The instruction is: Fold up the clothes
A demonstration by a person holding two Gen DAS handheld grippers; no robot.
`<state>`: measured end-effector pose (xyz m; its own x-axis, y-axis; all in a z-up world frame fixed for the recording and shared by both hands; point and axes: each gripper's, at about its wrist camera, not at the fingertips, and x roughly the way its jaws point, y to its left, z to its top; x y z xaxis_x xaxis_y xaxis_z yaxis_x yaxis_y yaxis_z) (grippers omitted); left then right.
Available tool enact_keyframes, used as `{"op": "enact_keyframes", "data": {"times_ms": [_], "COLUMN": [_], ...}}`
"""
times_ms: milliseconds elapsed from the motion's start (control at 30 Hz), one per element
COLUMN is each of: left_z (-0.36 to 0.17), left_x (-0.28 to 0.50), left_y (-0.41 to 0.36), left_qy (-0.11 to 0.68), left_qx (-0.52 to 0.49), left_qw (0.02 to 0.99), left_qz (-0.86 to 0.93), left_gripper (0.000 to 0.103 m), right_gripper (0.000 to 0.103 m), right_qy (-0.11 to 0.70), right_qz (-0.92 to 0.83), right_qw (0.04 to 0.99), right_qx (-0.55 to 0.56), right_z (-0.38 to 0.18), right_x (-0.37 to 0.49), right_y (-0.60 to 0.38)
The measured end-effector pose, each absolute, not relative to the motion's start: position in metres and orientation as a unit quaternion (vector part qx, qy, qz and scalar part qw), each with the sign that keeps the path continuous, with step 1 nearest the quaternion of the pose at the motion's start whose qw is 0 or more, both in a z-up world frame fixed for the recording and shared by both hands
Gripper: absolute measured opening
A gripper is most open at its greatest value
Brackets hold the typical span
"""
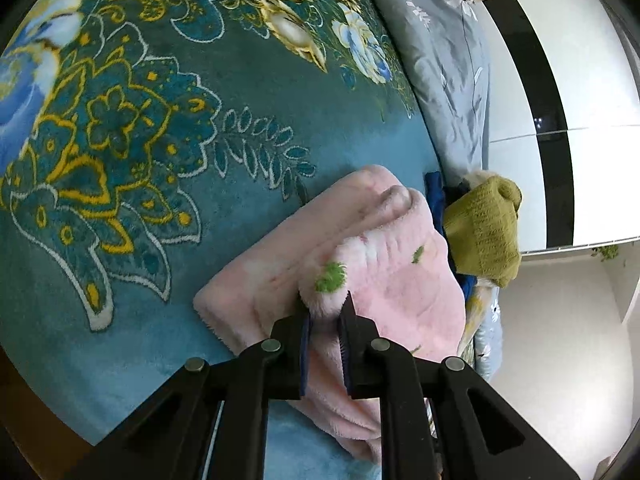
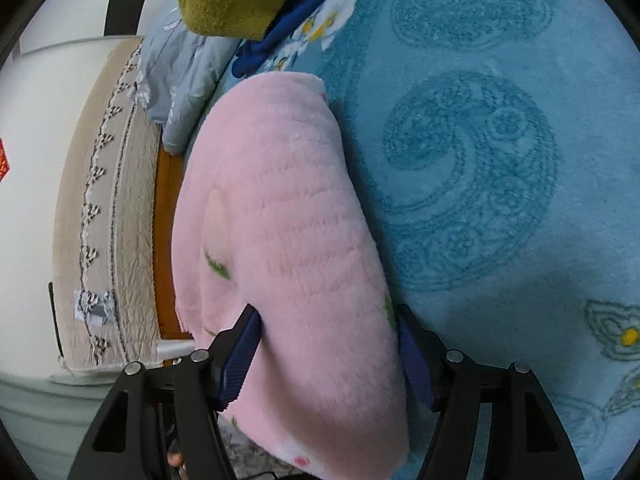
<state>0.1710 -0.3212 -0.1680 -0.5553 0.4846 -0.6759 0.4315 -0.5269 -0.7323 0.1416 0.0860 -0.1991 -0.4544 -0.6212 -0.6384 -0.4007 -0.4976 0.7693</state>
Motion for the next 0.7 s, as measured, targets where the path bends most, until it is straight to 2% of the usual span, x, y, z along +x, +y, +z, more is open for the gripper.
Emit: {"op": "enact_keyframes", "data": {"times_ms": [100,167,233,367,533,700], "left_z": [-0.163,-0.157,-0.151,-0.138,-0.132,-0.129], "left_x": [0.173,0.172,0.171,0.171,0.155,0.122], "left_y": [-0.317,-0.315,-0.313,-0.307,-0.298,-0.286], "left_qy": [-0.475,-0.465,-0.454,-0.412,-0.399,-0.424], "left_qx": [-0.474,-0.479,-0.486,-0.503,-0.503,-0.479], "left_qw": [0.018,0.026,0.035,0.055,0.068,0.083], "left_qz": [0.741,0.744,0.746,0.758,0.763,0.765], "left_gripper": [0.015,0.016,0.022,0.035,0.036,0.038], "right_gripper": [0.031,0.027,0.026,0.025,0.024,0.024], "right_qy": [-0.488,-0.475,-0.458,-0.37,-0.287,-0.278], "right_qz": [-0.698,-0.702,-0.71,-0.747,-0.778,-0.769], "right_qw": [0.074,0.077,0.092,0.119,0.137,0.121], "right_qx": [0.52,0.525,0.527,0.54,0.542,0.563], "right_z": [-0.195,-0.186,-0.172,-0.137,-0.099,-0.112], "right_x": [0.138,0.134,0.124,0.091,0.034,0.005], "right_y": [0.082,0.084,0.09,0.1,0.123,0.145]}}
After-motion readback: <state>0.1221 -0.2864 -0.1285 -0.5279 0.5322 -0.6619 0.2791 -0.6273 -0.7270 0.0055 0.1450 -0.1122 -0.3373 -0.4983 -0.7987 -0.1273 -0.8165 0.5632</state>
